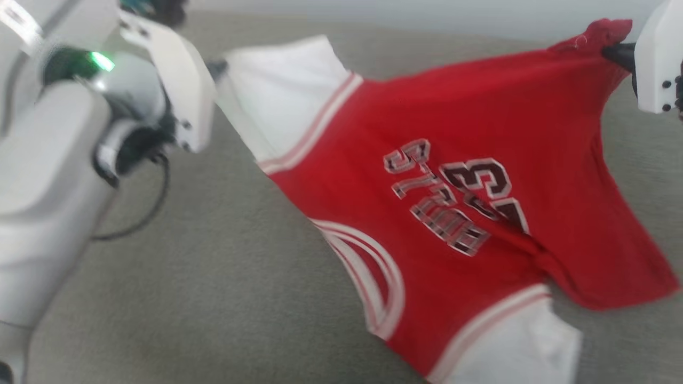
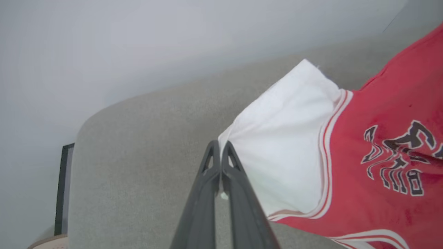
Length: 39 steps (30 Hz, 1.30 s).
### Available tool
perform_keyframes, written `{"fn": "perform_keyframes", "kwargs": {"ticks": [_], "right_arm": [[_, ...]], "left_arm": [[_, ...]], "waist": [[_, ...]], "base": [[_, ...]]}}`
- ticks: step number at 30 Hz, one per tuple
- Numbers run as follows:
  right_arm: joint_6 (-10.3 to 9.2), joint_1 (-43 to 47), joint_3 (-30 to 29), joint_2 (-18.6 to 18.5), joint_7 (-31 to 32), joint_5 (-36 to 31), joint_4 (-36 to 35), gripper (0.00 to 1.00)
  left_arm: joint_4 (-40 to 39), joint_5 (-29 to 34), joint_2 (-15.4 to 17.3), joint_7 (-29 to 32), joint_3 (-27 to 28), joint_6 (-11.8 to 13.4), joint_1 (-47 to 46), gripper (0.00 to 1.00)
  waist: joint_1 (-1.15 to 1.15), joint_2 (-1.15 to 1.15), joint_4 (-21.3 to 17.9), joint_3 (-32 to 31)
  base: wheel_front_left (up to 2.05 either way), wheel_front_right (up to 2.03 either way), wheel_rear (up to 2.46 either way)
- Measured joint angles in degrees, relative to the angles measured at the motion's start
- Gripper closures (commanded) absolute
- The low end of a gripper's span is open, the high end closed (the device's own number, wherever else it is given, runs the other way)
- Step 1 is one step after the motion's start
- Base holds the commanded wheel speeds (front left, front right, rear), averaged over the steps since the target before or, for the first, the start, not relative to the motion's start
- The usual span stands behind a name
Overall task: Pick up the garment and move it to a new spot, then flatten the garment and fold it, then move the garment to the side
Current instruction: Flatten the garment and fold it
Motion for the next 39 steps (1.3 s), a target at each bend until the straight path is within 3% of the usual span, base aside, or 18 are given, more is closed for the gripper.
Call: {"fn": "perform_keyframes", "kwargs": {"ticks": [9, 20, 30, 39], "right_arm": [[0.00, -1.7, -1.8, 0.1, -1.8, 1.0, -3.4, 1.00], [0.00, -3.0, -4.5, 0.8, -1.8, 0.6, -4.7, 1.00], [0.00, -7.4, -7.0, 4.0, -10.1, -5.1, 0.7, 1.00], [0.00, -16.2, -6.9, 9.0, -26.5, -13.8, 9.8, 1.00]], "left_arm": [[4.6, 2.9, 2.4, 1.5, 0.9, -1.1, -10.3, 1.00], [12.5, 4.7, 1.4, 0.4, 0.4, -4.3, -19.3, 1.00], [19.9, 10.8, -2.0, -13.4, 0.1, -4.2, -27.2, 1.00], [28.3, 17.8, -6.1, -32.0, -0.3, -1.8, -38.9, 1.00]], "waist": [[0.00, 0.00, -6.6, -4.5], [0.00, 0.00, -11.9, -8.2], [0.00, 0.00, -12.8, -4.6], [0.00, 0.00, -12.6, 3.9]], "base": [[0.00, 0.00, 0.00], [0.00, 0.00, 0.00], [0.00, 0.00, 0.00], [0.00, 0.00, 0.00]]}}
